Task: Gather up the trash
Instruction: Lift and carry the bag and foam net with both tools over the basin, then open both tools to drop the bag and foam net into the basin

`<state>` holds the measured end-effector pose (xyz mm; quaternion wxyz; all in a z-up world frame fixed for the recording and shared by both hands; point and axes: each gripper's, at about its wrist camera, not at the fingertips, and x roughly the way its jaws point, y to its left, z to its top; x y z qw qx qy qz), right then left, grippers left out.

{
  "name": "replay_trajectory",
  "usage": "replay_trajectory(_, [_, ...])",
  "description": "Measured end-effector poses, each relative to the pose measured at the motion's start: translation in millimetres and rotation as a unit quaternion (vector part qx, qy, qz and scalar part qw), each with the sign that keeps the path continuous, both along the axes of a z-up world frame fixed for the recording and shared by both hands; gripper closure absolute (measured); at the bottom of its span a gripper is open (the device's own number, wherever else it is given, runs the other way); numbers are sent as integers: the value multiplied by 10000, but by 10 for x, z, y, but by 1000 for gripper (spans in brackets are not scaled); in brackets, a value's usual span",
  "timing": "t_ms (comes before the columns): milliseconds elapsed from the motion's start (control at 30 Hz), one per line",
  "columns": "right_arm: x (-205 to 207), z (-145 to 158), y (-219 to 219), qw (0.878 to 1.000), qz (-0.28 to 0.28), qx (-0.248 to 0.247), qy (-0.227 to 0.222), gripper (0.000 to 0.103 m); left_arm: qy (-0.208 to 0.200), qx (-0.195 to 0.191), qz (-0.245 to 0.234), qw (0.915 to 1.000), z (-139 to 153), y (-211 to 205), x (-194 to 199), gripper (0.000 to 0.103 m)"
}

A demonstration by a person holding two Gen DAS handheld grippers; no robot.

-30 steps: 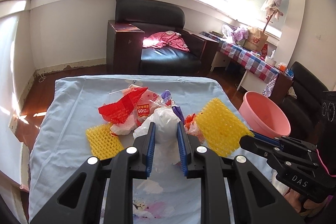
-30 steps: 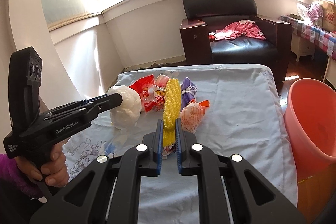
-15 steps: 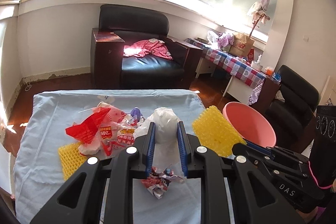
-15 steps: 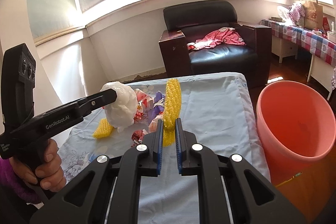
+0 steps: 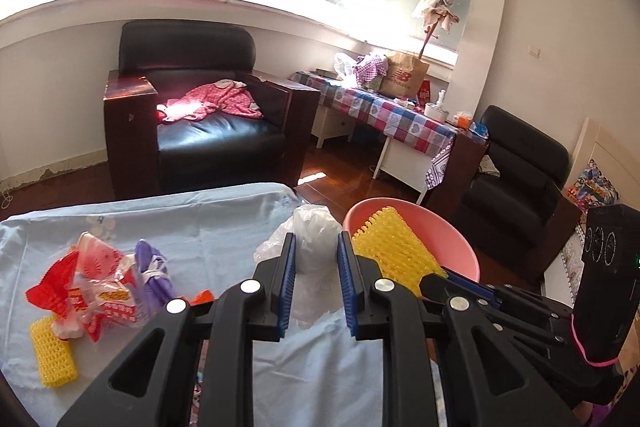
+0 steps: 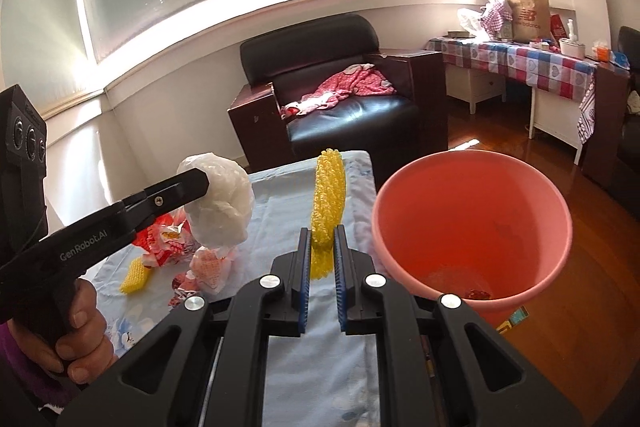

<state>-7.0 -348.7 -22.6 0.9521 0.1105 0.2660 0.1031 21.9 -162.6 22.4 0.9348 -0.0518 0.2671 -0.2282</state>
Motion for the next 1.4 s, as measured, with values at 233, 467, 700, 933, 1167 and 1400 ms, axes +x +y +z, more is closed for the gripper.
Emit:
replay_trajectory(233, [19,-90,-376,9982,-600,51,75,92,-19,55,-446,9990,-60,-509,118,83])
replay_trajectory(467, [76,-253,-691,9934,-1096,138,295,92,218,84,-716,9972,-225,-883,314,83])
replay_trajectory(700, [122,-372,-736,9915,-1202,137,480,92,578,8,-885,9944,-368,-1076,531,83])
replay_trajectory(933, [182,-427,-769,9900,-1269,146,595,92,809,44,-938,9923,-512,-1194,691,79])
replay_trajectory(1167, [204,-442,-761,9899,-1263,131,628,92,900,-49,-875,9921,-537,-1172,724,61])
replay_trajectory(1400, [215,-446,-752,9896,-1282,125,638,92,910,-114,-824,9924,-507,-1077,683,59])
